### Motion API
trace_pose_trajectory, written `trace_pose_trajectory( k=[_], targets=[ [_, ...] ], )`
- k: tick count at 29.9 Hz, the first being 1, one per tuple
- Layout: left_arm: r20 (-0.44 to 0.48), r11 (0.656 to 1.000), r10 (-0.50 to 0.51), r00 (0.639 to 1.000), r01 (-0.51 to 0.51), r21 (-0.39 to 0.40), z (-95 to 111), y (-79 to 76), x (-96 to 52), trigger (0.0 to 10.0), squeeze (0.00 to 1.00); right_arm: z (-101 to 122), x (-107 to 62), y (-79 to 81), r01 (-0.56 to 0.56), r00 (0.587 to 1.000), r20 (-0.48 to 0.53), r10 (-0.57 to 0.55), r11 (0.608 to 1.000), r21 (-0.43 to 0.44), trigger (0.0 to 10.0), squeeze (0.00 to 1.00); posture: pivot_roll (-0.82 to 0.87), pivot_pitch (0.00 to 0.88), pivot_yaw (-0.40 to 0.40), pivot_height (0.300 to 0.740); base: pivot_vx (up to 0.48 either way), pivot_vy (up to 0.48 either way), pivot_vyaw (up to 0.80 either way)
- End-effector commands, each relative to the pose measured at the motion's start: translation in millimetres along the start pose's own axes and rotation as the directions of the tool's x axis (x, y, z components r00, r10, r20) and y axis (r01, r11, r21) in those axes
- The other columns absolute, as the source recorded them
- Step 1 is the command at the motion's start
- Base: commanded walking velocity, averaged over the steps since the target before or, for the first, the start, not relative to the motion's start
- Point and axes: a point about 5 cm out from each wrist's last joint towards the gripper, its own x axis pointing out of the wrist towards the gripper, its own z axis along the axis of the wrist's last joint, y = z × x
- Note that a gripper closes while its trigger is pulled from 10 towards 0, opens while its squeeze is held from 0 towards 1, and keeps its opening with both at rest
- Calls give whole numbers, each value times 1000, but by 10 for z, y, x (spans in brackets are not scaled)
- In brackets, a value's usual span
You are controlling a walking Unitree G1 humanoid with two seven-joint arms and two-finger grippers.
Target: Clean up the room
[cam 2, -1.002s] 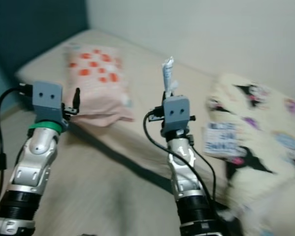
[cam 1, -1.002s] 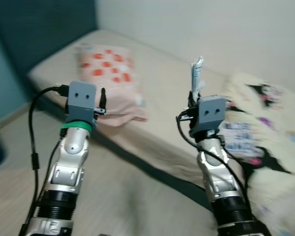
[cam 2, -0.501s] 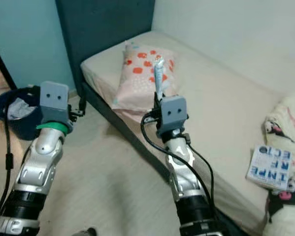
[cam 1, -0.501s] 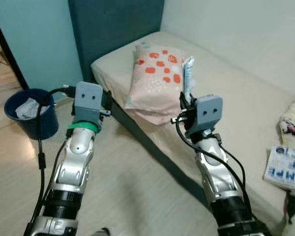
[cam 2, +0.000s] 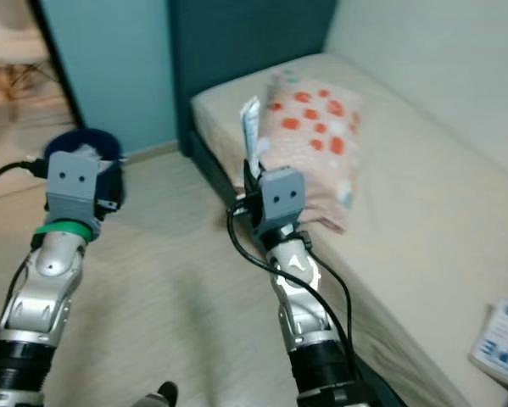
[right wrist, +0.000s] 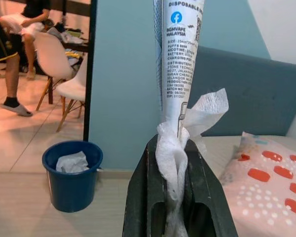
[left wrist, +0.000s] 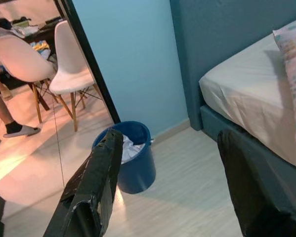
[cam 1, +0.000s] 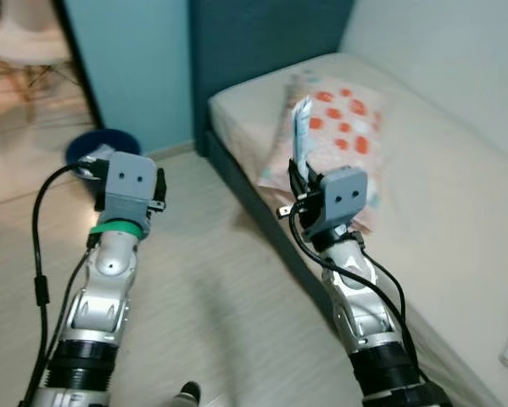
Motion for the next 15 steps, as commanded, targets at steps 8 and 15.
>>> trace_pose_trajectory(
  k=[8,15],
  targets=[
    [-57,995,80,995,-76,64,-76,50,6,10000,0,13,9,9,-19,1000,6,19,1000,15,10000,0,14,26,-44,730,274,0,716],
    [-55,994,89,994,-86,64,-47,44,44,10000,0,7,26,11,-9,1000,0,9,1000,22,10000,0,16,27,-45,730,480,0,85]
  ],
)
